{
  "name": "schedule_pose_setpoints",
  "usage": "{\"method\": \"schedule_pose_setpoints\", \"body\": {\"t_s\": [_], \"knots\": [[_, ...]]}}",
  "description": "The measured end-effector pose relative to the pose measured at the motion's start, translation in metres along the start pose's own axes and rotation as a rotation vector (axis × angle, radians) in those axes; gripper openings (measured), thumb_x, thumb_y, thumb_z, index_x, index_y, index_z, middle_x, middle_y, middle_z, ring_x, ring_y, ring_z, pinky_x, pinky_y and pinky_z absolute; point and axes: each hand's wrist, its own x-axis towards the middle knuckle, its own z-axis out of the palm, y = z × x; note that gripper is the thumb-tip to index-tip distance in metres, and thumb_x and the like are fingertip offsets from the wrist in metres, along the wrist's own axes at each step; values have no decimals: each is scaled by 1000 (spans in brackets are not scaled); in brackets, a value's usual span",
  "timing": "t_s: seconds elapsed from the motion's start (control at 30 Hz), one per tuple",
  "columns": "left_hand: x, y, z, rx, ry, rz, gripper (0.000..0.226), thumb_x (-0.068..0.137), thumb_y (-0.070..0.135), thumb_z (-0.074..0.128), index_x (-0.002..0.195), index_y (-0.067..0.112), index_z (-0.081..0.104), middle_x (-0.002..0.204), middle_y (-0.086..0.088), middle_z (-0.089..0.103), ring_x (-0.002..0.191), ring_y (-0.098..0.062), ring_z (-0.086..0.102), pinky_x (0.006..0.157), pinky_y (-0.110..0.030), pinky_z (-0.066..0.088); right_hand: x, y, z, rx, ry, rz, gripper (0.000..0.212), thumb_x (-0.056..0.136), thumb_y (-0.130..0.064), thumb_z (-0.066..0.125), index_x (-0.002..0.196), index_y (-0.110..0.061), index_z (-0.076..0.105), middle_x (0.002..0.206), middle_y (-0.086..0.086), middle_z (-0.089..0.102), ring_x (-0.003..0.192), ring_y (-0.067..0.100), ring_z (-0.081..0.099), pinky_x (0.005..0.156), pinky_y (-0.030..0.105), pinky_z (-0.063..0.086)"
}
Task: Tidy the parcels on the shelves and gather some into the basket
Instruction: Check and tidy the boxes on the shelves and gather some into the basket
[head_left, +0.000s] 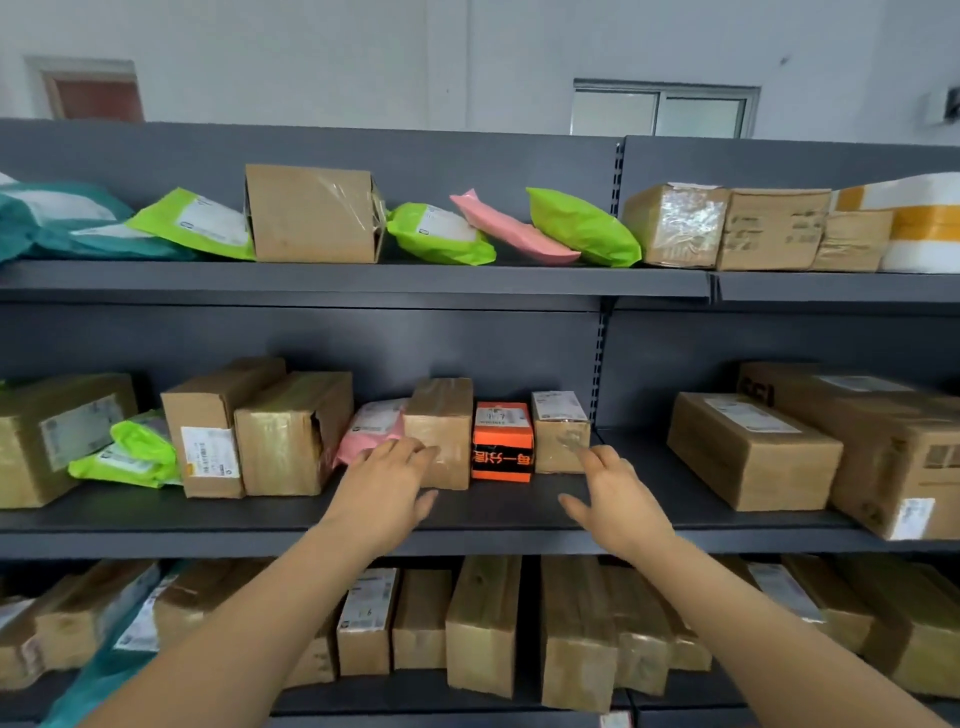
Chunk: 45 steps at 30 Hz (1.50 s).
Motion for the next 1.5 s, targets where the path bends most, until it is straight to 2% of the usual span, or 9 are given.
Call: {"method": "schedule_pose_setpoints", "body": {"t_s": [0.23, 0.53, 0.7, 0.83, 0.97, 1.1, 1.2, 1.33, 1.5], "knots": [[89, -2, 28, 45, 20, -28, 53, 95, 43, 43, 144, 25, 32, 145, 3, 37, 135, -18, 32, 110, -33, 25, 102, 23, 32, 47, 41, 9, 67, 90, -42, 57, 146, -18, 29, 146, 5, 30, 133, 26, 31, 108, 39, 34], [154, -3, 63, -8, -8, -152, 60, 92, 58, 38, 142, 26, 37, 146, -1, 38, 135, -22, 32, 108, -39, 27, 170, 40, 59, 115, 64, 287, 90, 74, -72, 55, 145, -24, 27, 145, 11, 25, 133, 32, 28, 102, 47, 37], [153, -10, 89, -21, 45, -145, 80, 79, 73, 20, 131, 23, 54, 130, 2, 55, 121, -24, 49, 98, -43, 40, 171, 40, 67, 177, 90, 318, 67, 80, -60, 56, 135, -25, 42, 141, 4, 31, 124, 30, 39, 87, 41, 46], [153, -12, 98, -22, 162, -157, 70, 81, 68, 30, 112, 19, 68, 108, 0, 67, 100, -25, 62, 84, -39, 49, 160, 47, 65, 212, 144, 313, 64, 78, -50, 62, 135, -24, 46, 139, 3, 36, 124, 28, 37, 87, 39, 46], [153, -9, 98, -47, 114, -188, 70, 82, 70, 29, 117, 21, 66, 115, 0, 66, 107, -23, 60, 90, -40, 45, 147, 65, 59, 169, 242, 356, 64, 77, -45, 66, 134, -21, 49, 136, 2, 39, 123, 27, 35, 85, 39, 46], [153, -9, 101, -41, 130, -197, 67, 84, 67, 27, 110, 22, 69, 108, 0, 69, 99, -24, 63, 84, -41, 47, 138, 88, 54, 127, 260, 458, 66, 80, -44, 66, 137, -18, 45, 141, 7, 34, 127, 33, 31, 95, 45, 43], [153, -11, 103, -74, 160, -178, 62, 86, 62, 30, 104, 21, 72, 102, 0, 71, 92, -25, 65, 81, -41, 48, 138, 94, 51, 56, 194, 499, 66, 81, -48, 61, 139, -22, 42, 149, 8, 28, 136, 35, 20, 109, 56, 24], [153, -14, 99, -151, 182, -160, 61, 90, 57, 24, 103, 22, 72, 101, 1, 71, 93, -24, 65, 84, -42, 48, 141, 65, 50, -270, 194, 292, 64, 84, -49, 59, 139, -22, 41, 150, 12, 27, 142, 36, 12, 107, 67, 13], [149, -19, 93, -241, 230, -145, 65, 91, 48, 11, 99, 22, 71, 100, 1, 72, 92, -23, 63, 84, -37, 44, 142, -11, 65, -133, 99, -111, 68, 89, -49, 52, 147, -28, 26, 150, 2, 23, 141, 26, 16, 116, 50, 17]]}}
